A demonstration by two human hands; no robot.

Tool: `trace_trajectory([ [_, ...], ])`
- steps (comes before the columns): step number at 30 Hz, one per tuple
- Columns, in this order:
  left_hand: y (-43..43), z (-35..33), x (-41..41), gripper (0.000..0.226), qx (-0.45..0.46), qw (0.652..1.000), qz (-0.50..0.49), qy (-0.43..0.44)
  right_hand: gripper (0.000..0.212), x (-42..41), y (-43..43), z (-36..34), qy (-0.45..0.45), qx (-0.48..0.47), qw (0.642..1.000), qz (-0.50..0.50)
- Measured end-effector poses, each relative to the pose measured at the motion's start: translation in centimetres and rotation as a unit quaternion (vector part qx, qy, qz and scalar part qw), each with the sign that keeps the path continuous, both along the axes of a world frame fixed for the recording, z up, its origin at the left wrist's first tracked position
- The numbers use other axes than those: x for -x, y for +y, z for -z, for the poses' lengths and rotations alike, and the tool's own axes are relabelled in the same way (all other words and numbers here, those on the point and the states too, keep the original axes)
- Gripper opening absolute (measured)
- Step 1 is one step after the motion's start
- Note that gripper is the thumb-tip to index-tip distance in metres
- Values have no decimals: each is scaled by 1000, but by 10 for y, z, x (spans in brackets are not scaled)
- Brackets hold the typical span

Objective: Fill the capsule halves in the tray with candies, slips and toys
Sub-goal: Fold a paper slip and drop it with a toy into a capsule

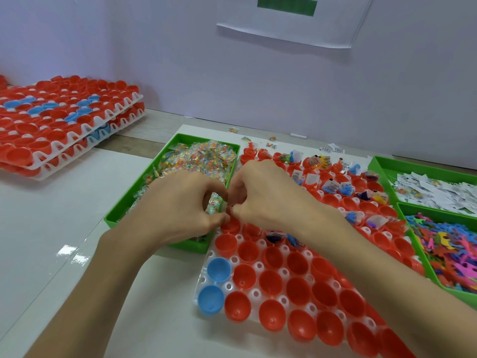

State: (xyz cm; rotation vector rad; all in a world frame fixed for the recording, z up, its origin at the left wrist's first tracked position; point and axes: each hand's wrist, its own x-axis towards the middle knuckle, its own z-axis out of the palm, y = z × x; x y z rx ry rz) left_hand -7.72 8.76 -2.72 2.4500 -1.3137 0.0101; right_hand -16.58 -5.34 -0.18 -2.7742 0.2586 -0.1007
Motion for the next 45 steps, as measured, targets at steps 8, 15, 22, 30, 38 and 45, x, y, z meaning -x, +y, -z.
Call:
trace_trajectory([
  [8, -1, 1, 1, 26, 4, 1000, -5, -15, 7, 2, -11, -7, 18, -68, 997, 12],
  [15, -2, 1, 2, 27, 7, 1000, -7, -16, 8, -1, -12, -10, -1, -53, 999, 12],
  [22, -1, 1, 4, 23, 8, 1000, -13, -27, 9, 4, -6, -10, 36, -37, 998, -24],
  [30, -1, 2, 5, 28, 15, 999, -18, -28, 9, -3, -6, -11, 7, 7, 1000, -4],
  [38, 2, -1, 2, 17, 45, 998, 0, 43, 6, 5, -12, -35, -38, -23, 999, 5],
  [45, 3, -2, -5, 23, 204, 975, -74, 56, 11, 6, 7, -23, 21, 6, 998, -53],
])
